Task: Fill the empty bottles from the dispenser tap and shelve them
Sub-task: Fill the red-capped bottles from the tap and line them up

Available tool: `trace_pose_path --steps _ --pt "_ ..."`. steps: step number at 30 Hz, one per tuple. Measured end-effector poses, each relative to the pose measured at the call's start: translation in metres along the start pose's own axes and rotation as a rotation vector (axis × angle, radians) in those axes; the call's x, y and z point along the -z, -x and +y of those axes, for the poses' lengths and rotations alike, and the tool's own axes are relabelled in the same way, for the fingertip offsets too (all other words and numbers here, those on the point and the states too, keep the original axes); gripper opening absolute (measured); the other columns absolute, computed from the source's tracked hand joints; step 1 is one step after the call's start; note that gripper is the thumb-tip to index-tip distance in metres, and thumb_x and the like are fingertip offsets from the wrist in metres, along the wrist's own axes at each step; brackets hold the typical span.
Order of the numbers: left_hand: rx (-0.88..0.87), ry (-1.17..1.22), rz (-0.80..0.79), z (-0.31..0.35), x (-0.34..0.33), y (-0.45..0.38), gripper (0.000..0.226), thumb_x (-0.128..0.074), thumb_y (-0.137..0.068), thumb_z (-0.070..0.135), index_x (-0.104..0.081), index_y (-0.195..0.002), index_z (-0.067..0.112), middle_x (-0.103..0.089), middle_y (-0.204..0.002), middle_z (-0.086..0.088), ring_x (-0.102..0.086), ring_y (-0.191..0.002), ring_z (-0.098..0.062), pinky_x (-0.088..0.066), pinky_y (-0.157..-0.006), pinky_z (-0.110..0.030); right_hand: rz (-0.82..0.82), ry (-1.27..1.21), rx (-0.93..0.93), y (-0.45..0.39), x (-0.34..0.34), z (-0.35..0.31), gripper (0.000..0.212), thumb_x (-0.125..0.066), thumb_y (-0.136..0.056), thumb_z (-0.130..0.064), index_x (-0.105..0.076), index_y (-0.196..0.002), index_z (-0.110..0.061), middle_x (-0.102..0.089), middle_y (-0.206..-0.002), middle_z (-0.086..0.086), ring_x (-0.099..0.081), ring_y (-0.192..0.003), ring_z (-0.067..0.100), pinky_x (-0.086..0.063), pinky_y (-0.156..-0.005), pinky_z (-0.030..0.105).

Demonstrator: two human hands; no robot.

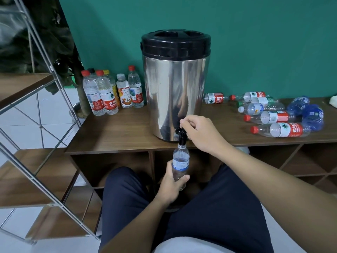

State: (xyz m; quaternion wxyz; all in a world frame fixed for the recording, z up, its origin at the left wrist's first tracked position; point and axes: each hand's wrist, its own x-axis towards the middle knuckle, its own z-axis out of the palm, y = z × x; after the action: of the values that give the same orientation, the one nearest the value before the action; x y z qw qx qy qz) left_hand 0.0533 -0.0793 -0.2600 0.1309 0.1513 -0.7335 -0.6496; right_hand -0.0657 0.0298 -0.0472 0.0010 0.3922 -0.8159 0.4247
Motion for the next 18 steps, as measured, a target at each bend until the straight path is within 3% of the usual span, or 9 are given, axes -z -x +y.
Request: trace_pose_path --steps 3,6,9,14,18 --pt "0.013 -0.013 0.019 -0.010 0.001 -0.001 0.076 -0.091 -0.092 0.016 -0.047 -0.150 0.040 -0.073 -0.135 0.011 -0.073 -0.122 -0.009 -0.059 -0.105 -0.029 -0.019 0.000 -0.032 0.000 0.002 -0.002 0.034 -0.053 -0.114 -0.032 -0.073 -0.092 -0.016 -0.066 -0.065 -0.003 -0.063 -0.064 0.010 -0.054 -0.071 0.036" --pt "0.051 -0.020 0.013 -0.019 0.001 -0.003 0.078 -0.094 -0.083 0.013 -0.051 -0.142 0.039 -0.074 -0.130 0.007 -0.076 -0.118 -0.011 -0.063 -0.105 -0.043 -0.018 -0.077 -0.100 0.001 0.002 0.002 0.032 -0.049 -0.114 -0.030 -0.074 -0.096 -0.019 -0.070 -0.067 0.003 -0.059 -0.057 0.005 -0.047 -0.060 0.023" --pt "0.085 -0.004 0.032 -0.025 0.001 -0.002 0.069 -0.094 -0.081 0.011 -0.056 -0.135 0.031 -0.076 -0.129 0.004 -0.075 -0.120 -0.011 -0.062 -0.105 -0.037 0.025 -0.216 -0.170 0.001 -0.005 0.012 0.032 -0.048 -0.112 -0.030 -0.074 -0.097 -0.020 -0.068 -0.066 0.005 -0.055 -0.054 0.007 -0.042 -0.060 0.028" --pt "0.097 0.001 0.080 -0.028 0.000 0.001 0.051 -0.092 -0.085 0.000 -0.064 -0.123 0.019 -0.080 -0.117 -0.002 -0.078 -0.105 -0.012 -0.059 -0.089 -0.024 0.103 -0.556 -0.325 0.005 -0.018 0.024 0.034 -0.044 -0.113 -0.015 -0.075 -0.101 -0.007 -0.058 -0.068 0.012 -0.040 -0.053 0.017 -0.031 -0.049 0.031" --pt "0.075 -0.012 0.075 -0.028 0.001 0.002 0.048 -0.093 -0.087 0.008 -0.066 -0.124 0.023 -0.081 -0.116 0.001 -0.078 -0.108 -0.016 -0.063 -0.100 -0.038 0.120 -0.706 -0.383 0.018 -0.030 0.039 0.031 -0.047 -0.114 -0.016 -0.075 -0.106 -0.004 -0.059 -0.074 0.014 -0.035 -0.057 0.018 -0.026 -0.051 0.032"
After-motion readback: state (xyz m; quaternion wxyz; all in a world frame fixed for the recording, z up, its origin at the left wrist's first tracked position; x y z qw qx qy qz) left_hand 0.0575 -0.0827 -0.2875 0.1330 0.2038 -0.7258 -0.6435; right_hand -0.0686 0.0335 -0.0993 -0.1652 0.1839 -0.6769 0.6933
